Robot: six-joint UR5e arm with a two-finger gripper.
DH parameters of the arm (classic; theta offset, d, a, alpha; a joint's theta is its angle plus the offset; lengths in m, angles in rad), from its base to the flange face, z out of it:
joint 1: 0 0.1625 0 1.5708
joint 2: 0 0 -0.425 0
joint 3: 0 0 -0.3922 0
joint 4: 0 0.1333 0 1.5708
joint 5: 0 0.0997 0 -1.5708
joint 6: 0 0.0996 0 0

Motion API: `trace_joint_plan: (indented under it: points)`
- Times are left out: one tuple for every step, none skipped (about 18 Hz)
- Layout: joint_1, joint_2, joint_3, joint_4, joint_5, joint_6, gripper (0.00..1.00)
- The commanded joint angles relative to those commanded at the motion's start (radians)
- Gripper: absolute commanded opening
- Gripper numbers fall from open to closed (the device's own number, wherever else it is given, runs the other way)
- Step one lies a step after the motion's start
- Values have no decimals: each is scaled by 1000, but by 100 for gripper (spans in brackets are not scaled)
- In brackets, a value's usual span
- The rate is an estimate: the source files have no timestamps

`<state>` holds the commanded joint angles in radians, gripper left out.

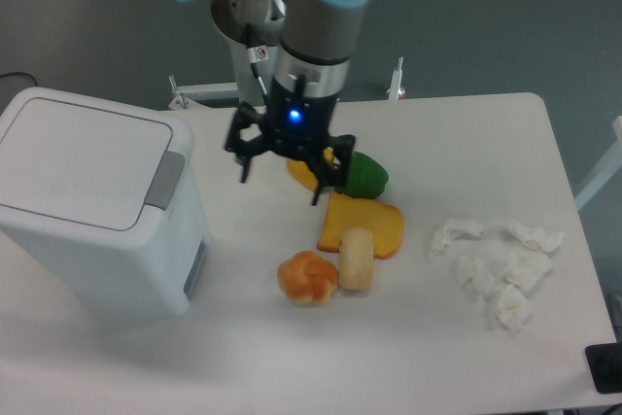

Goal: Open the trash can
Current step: 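Lower the gripper onto the lid edge beside the grey handle strip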

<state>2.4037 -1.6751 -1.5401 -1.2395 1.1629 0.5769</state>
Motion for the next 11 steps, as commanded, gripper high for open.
trace_joint_plan:
  points:
    - [0, 0, 8, 0, -8, -18, 100]
    - [0, 0, 18, 0, -21, -37, 100]
    - [-2, 0, 23, 0, -40, -52, 100]
    - [-2, 0, 23, 0, -54, -63, 100]
    - [-2, 0, 23, 2, -60, -77, 100]
    - [-3, -2, 22, 3, -60, -89, 100]
    - [-14, -6, 23, 6, -60, -101, 100]
    - [-23, -11, 23, 9, -58, -107, 100]
    - [-23, -12, 23, 9, -58, -109, 100]
    - [-23, -12, 23, 9, -58, -111, 100]
    - [-23, -15, 23, 9, -58, -111, 100]
